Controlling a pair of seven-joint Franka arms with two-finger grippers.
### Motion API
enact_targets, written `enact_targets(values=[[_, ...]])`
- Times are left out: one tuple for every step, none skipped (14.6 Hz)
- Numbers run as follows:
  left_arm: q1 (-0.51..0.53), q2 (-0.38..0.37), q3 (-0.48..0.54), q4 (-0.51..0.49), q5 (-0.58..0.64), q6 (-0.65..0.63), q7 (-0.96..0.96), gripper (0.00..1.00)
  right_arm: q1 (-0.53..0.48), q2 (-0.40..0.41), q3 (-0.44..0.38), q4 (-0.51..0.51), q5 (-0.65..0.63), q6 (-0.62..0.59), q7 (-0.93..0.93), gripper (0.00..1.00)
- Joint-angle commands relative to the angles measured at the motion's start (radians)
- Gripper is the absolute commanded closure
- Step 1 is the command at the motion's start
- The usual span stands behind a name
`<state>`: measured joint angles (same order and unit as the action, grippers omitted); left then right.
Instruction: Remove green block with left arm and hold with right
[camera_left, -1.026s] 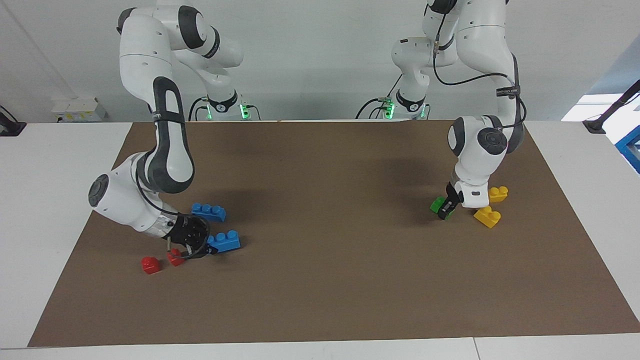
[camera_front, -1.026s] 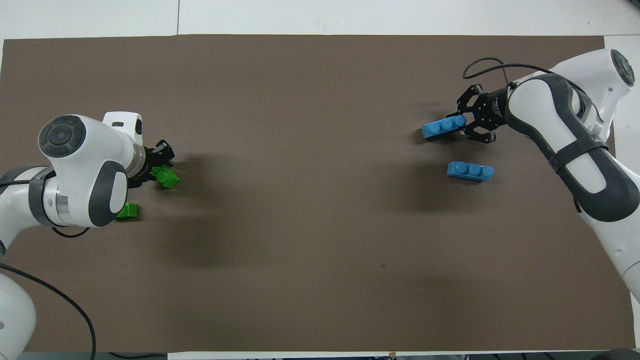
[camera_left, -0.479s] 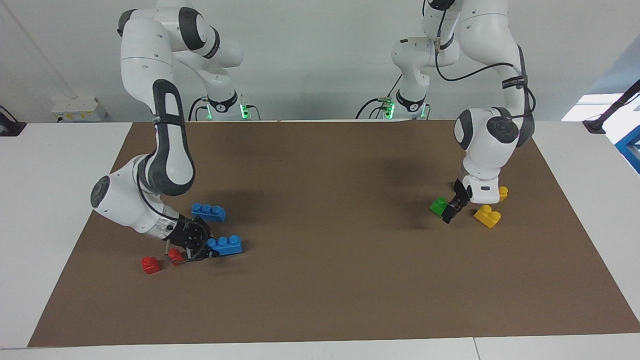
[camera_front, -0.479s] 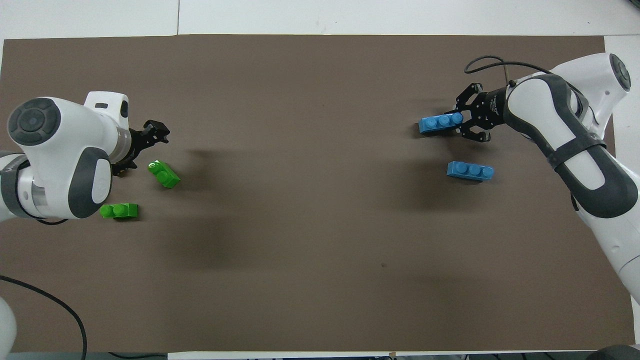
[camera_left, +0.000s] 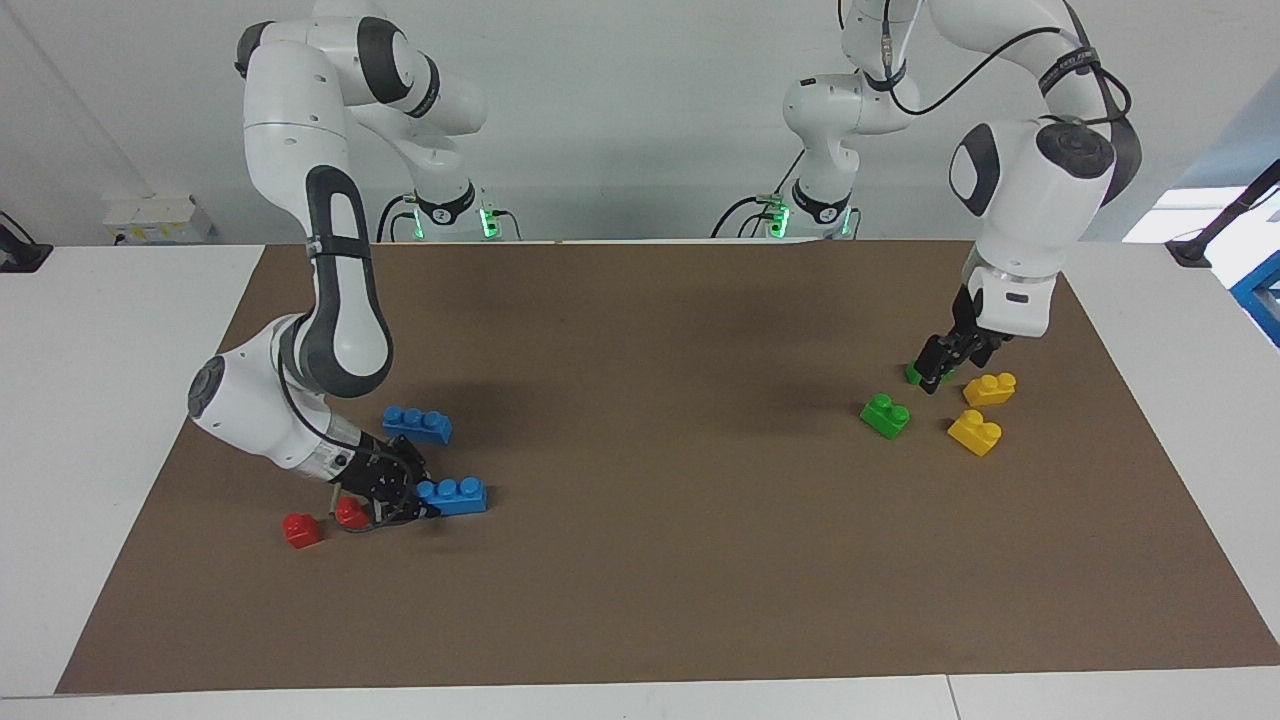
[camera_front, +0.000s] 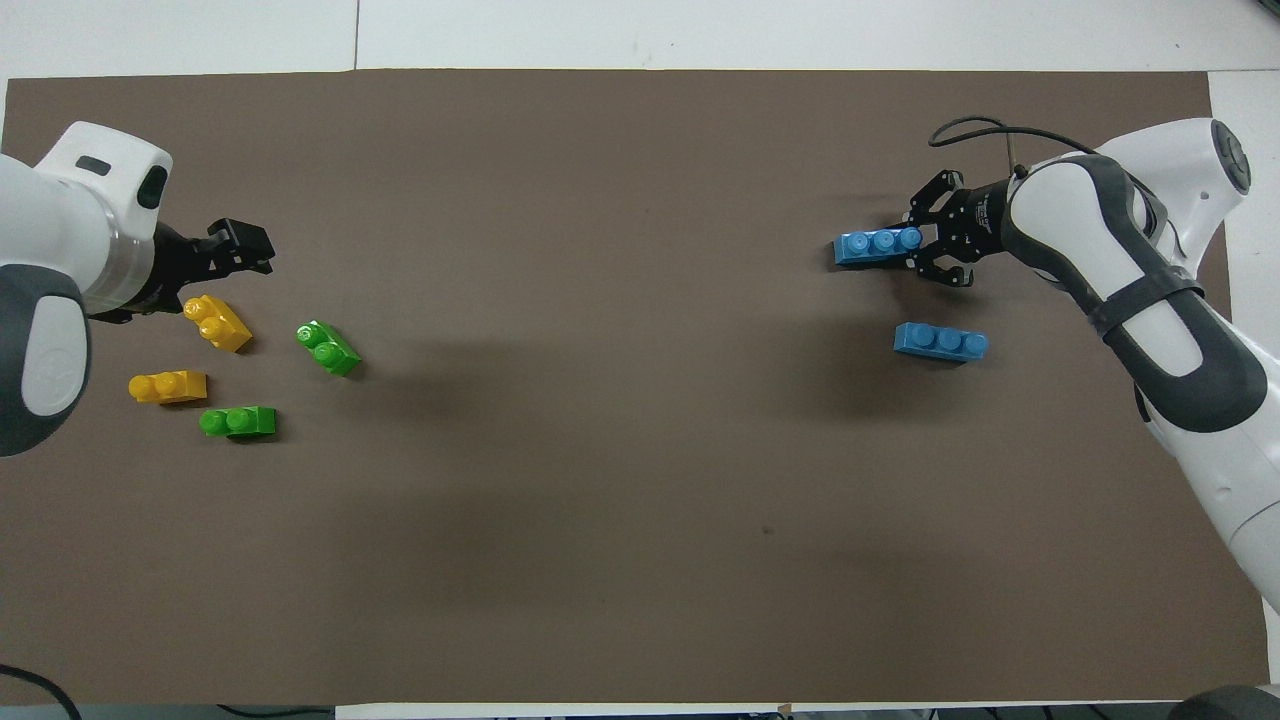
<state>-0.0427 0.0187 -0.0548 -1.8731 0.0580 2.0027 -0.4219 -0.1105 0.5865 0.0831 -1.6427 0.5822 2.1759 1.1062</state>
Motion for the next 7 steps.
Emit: enact_targets(values=[[0.027,-0.101,-0.003,-0.014,-0.01,-0.117,0.158,0.0,0.002,-0.008,0.006,-0.017,0.011,0.022,0.078,0.85],[0.027,-0.123,-0.002,-0.014,-0.01,-0.155,0.195,0.0,0.002,-0.008,0.006,-0.017,0.011,0.022,0.086,0.8],[0.027,-0.141,-0.003,-0.015,-0.01,-0.185,0.222,0.0,0.0,-0.008,0.006,-0.016,0.011,0.021,0.09,0.69],[0.027,-0.16,-0.002,-0.02,-0.01,-0.205,0.233,0.0,0.0,-0.008,0.006,-0.016,0.01,0.016,0.09,0.49],[0.027,-0.166,-0.002,-0.018,-0.01,-0.206,0.232,0.0,-0.001,-0.013,0.004,-0.016,0.008,0.009,0.081,0.11],[0.029,-0.167,-0.002,-0.015,-0.01,-0.213,0.227,0.0,0.0,-0.022,0.006,-0.016,0.005,0.002,0.086,0.09],[0.029,-0.167,-0.003,-0.014,-0.01,-0.222,0.232,0.0,0.002,-0.034,0.004,-0.016,0.002,-0.008,0.089,0.07]])
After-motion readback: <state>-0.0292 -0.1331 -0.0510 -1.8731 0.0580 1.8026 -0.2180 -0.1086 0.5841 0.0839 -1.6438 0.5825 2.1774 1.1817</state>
